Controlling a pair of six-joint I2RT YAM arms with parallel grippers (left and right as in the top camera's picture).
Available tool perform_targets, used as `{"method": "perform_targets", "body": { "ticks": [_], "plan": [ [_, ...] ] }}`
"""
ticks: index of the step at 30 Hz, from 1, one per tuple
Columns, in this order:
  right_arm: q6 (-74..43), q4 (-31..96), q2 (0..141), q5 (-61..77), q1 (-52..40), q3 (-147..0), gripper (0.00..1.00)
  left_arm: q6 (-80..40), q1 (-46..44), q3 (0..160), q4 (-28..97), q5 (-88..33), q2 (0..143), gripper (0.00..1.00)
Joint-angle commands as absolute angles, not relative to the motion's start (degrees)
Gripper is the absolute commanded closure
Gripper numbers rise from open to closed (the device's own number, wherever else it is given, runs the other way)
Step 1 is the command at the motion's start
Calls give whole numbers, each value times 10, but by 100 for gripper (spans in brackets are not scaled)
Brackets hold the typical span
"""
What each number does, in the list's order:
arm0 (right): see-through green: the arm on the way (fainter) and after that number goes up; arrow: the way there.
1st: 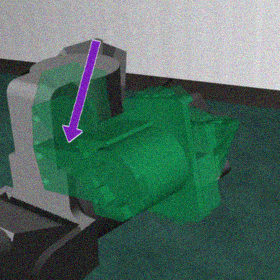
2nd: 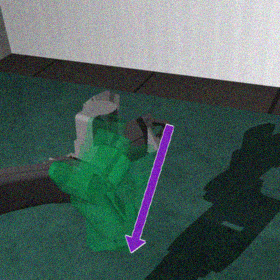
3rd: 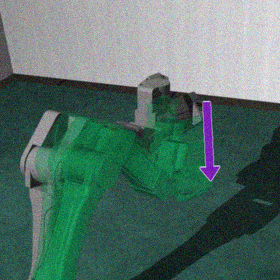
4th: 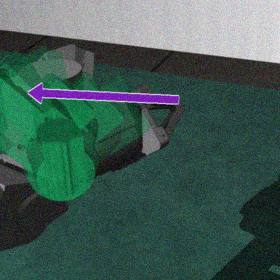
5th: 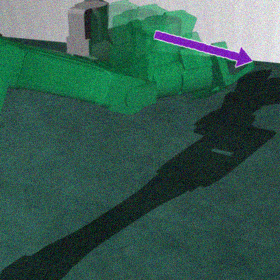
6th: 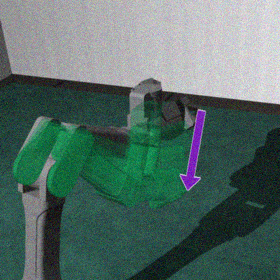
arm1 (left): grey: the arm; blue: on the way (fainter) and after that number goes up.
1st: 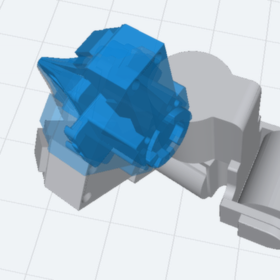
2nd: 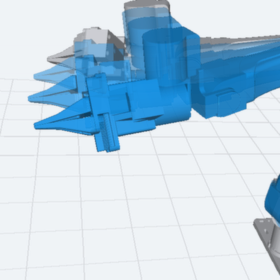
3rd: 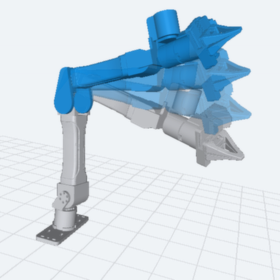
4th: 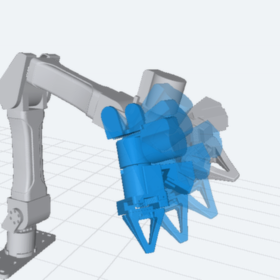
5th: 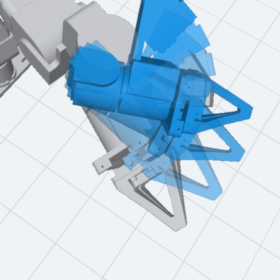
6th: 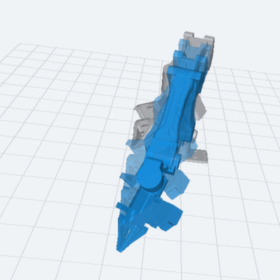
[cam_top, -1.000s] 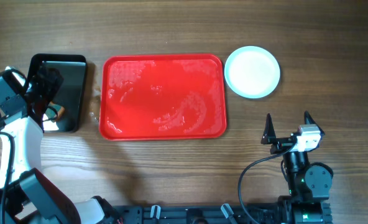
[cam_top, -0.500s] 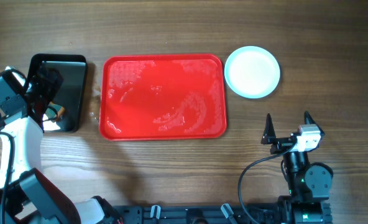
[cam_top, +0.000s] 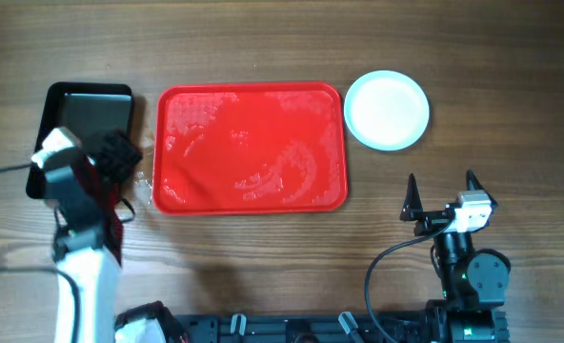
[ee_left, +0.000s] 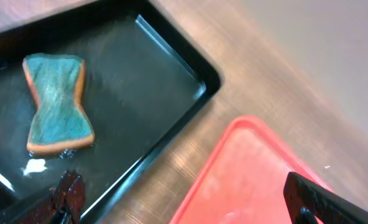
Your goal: Clean dirty plates on tray and stack at the side
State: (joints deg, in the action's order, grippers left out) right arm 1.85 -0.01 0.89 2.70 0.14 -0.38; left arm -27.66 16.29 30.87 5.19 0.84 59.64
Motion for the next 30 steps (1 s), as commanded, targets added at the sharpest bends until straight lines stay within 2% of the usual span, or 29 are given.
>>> {"method": "perform_targets", "body": {
  "ticks": [1,5,9,14,21,30],
  "plan": [
    [29,-1,3,26,-1,-3,0,-176,103,218,0,-4,453,0],
    [29,-1,3,26,-1,-3,0,-57,34,110,-46,-40,284,0],
    [29,-1,3,26,-1,-3,0,-16,2,67,-46,-41,204,0],
    [28,-1,3,26,-1,-3,0,-17,-1,3,-40,-41,129,0],
    [29,-1,3,26,-1,-3,0,-17,0,3,38,-41,76,0],
    [29,-1,3,26,-1,-3,0,-19,-20,3,43,-45,2,0]
  ]
}}
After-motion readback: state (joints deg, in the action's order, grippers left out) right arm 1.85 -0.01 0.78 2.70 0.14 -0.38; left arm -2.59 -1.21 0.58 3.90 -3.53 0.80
